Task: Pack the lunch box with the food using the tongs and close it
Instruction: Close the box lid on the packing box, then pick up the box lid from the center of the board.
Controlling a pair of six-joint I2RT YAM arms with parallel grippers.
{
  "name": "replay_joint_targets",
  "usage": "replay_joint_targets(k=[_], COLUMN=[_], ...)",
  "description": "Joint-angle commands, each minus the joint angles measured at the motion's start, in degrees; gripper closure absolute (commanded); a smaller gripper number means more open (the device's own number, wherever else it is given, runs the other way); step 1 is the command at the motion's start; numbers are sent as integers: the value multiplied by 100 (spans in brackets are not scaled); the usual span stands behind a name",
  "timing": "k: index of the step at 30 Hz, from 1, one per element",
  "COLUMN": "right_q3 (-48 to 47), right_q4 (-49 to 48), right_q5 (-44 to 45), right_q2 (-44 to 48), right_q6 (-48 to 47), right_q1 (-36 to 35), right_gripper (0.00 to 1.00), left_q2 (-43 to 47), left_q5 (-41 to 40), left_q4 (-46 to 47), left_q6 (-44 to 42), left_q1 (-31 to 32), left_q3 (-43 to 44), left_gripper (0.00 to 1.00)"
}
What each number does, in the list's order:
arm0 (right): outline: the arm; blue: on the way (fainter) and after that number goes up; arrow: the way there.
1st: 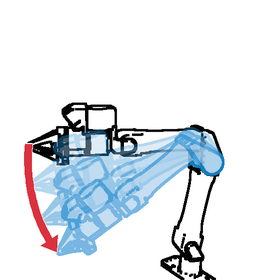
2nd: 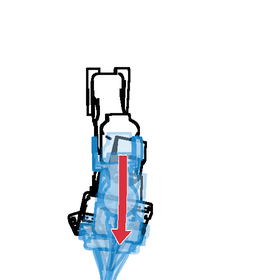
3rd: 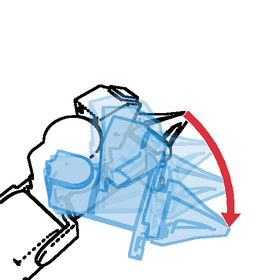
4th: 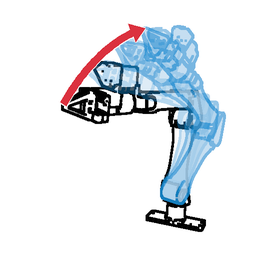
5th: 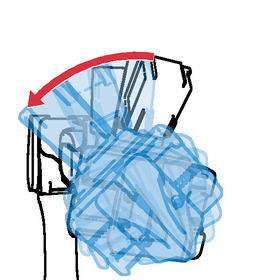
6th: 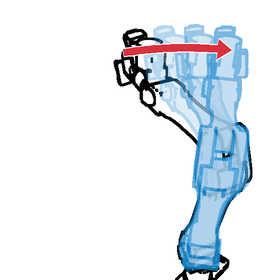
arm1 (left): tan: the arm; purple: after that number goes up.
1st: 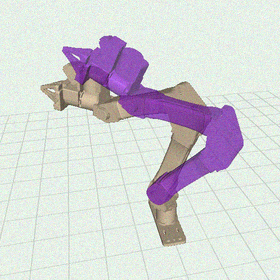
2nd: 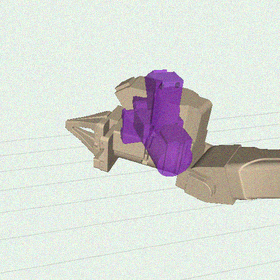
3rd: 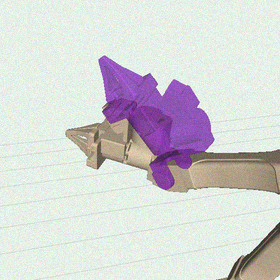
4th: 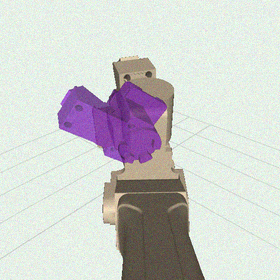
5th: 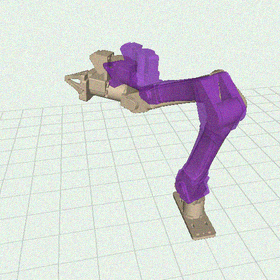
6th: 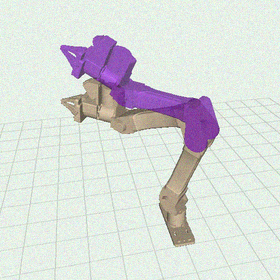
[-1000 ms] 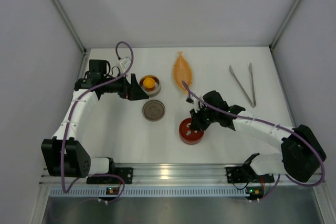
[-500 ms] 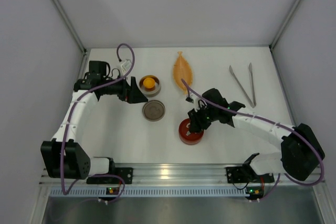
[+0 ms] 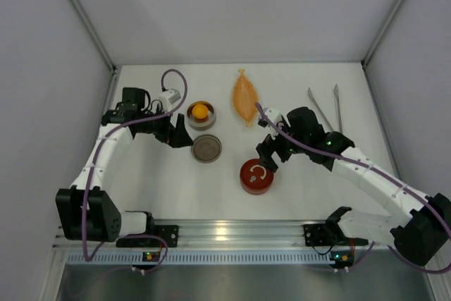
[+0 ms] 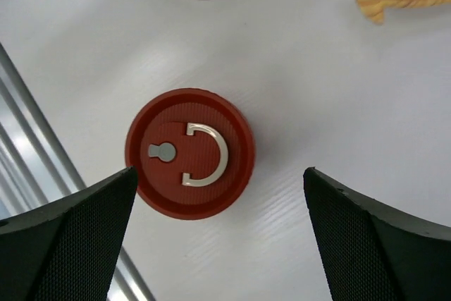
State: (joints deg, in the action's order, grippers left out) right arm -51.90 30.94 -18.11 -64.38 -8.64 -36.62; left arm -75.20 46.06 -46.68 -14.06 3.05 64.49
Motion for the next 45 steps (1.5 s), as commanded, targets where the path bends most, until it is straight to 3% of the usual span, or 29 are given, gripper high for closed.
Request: replay_joint_targets(k=[1, 7, 11, 14, 18, 24, 35, 45], right_q3=[-391, -645, -804, -752, -558, -558, -558, -567], right_q4=[351, 552, 799, 747, 606, 659, 721, 694], right_q5=[438, 178, -666, -896, -1344, -1889, -2179, -2329], right_q2=[258, 506, 295, 189, 294, 303, 242, 189], right_q6=[-1127, -1649, -1544, -1342, -1289, -1271, -1263, -1245], right_q1=[94, 611, 1209, 1631, 2413, 3327, 3601, 3609], right_gripper=[1, 1, 1, 1, 1, 1, 1, 1], left_q2=[-29, -135, -302, -600, -978, -1540, -2077, -2025], left_q5=[-352, -1520, -2057, -2260, -1891, -1969, -2321, -2664], left_q4=[-315, -562, -106, 211, 360, 624, 1257, 1442], left_q6=[-1086, -2565, -2899, -3110, -3681, -4051, -3999, -3893], left_q1=[46, 1038, 2074, 2357, 2428, 2648, 2833, 3272], left_q3=[46, -120, -288, -218, -130, -121, -481, -981], left_gripper=[2, 3, 11, 23, 41, 49, 53, 62])
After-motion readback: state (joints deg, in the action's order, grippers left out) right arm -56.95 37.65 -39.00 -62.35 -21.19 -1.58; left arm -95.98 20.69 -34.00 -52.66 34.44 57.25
